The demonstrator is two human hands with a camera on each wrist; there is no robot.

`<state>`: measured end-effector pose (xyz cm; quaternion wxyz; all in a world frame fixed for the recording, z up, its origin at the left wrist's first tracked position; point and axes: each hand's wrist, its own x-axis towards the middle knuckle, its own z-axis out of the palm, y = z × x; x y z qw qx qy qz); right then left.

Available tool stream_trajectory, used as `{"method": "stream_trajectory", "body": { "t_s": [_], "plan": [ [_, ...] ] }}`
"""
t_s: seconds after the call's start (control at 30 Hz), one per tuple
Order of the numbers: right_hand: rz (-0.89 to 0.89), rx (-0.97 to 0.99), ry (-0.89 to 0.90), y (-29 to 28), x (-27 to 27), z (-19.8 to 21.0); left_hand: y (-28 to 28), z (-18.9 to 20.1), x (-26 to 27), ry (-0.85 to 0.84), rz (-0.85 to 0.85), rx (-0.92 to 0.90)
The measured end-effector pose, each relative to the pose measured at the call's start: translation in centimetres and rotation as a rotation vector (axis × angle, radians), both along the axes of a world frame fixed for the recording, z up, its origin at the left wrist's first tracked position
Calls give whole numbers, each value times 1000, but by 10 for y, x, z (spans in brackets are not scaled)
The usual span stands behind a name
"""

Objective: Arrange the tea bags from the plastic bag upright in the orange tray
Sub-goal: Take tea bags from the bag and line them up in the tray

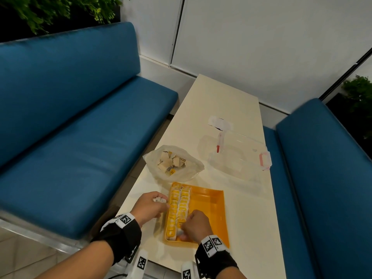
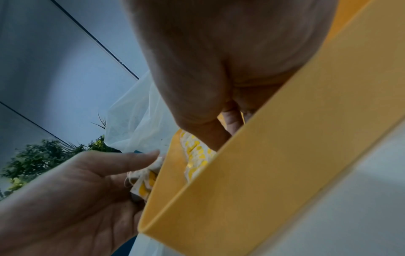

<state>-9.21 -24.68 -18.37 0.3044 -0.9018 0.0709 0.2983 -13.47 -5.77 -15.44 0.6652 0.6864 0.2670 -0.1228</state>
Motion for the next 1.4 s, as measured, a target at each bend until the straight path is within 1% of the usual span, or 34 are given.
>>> {"method": "stream_trajectory", "body": {
  "t_s": [0.1,0.2,0.33,0.4,0.47,0.53,0.77,0.87,1.03,1.27,1.4],
  "plan": [
    [-10,17,-91,1,-2,30,4,11,-2,-22,79,-272],
    [9,149,-207,2,3,50,4,22,-2,-40,132,-524],
    [95,329,-351,12,8,80,-1,34,2,-28,159,-703],
    [113,417,-385,18,6,93,-5,39,4,-14,174,-774],
    [187,460,-401,23,1,101,-9,42,6,-23,174,-826],
    [247,447,-413,25,-3,101,-12,43,6,-37,164,-846],
    [224,396,-450,26,0,88,-18,42,8,-38,122,-865],
    [179,406,-428,26,1,85,-20,40,9,-27,109,-862],
    [170,446,-356,18,5,85,-19,39,8,-26,83,-833],
    [131,443,-363,14,8,84,-17,37,6,21,74,-839],
    [128,486,-337,11,8,86,-16,37,6,31,84,-838]
  ]
}}
